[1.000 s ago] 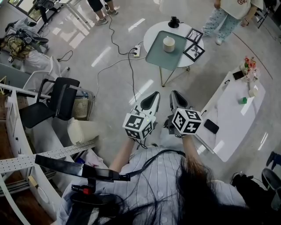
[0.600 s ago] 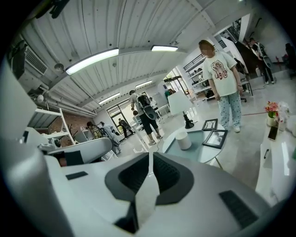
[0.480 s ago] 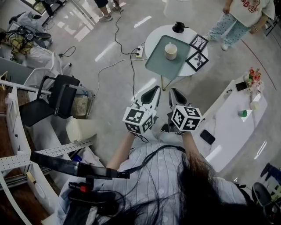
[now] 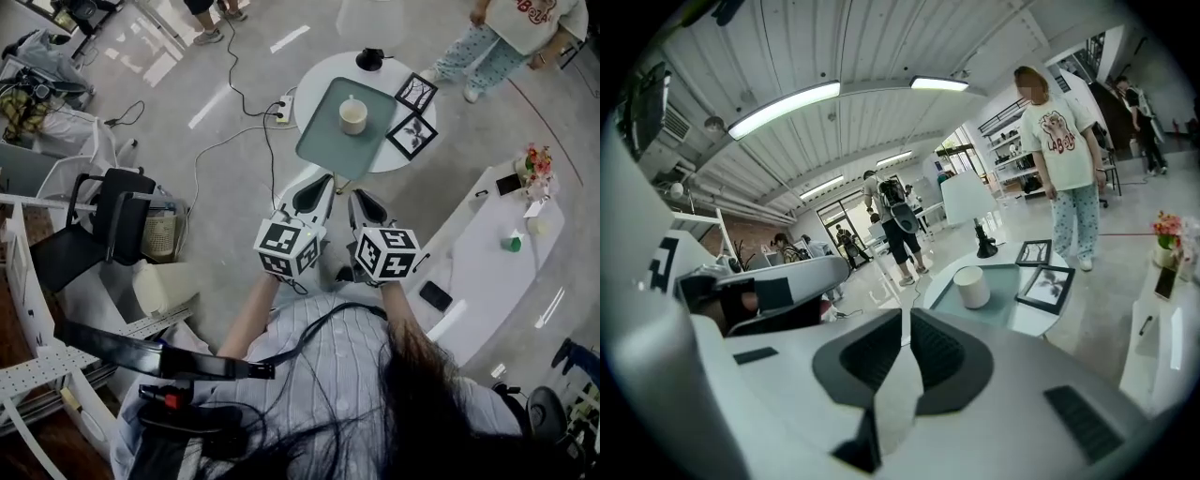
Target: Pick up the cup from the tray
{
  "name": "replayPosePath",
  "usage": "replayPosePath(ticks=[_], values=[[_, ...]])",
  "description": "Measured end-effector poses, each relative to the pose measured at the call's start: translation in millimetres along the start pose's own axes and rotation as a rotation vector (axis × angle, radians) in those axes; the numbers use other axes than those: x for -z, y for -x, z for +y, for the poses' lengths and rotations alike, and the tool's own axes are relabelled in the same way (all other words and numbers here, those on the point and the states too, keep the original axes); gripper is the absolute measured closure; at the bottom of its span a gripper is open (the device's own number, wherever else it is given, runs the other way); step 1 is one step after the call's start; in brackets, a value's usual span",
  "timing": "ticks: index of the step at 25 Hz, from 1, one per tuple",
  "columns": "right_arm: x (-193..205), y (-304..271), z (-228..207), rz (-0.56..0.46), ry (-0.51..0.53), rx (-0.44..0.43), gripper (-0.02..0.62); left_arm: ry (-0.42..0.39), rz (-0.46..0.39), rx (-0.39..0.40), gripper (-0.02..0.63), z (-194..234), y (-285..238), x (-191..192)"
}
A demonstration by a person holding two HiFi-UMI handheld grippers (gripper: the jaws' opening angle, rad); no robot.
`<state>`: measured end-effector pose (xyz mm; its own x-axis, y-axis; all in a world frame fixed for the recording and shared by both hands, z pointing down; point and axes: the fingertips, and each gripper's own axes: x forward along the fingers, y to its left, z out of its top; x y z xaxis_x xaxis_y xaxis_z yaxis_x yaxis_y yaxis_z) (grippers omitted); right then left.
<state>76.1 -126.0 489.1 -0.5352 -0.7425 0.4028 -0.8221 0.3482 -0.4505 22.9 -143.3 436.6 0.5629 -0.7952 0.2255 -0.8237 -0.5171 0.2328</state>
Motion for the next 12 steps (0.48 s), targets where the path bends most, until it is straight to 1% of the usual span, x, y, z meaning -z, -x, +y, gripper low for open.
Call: replayPosePath(ticks=[3,7,12], values=[[-10,-21,-10,-0.007,0.002,0.016,0.549,0.008,0.002,0.034,0.591,16,-24,-5],[-23,-54,-22,-0.017,-0.006,0.056,0.549,0.033,0.028,0.069,0.591,47,-54,-7],[-33,-94,-30,-0.009,-0.035,0.092,0.548,0.030,0.052,0.123,0.591,81,-81,-16]])
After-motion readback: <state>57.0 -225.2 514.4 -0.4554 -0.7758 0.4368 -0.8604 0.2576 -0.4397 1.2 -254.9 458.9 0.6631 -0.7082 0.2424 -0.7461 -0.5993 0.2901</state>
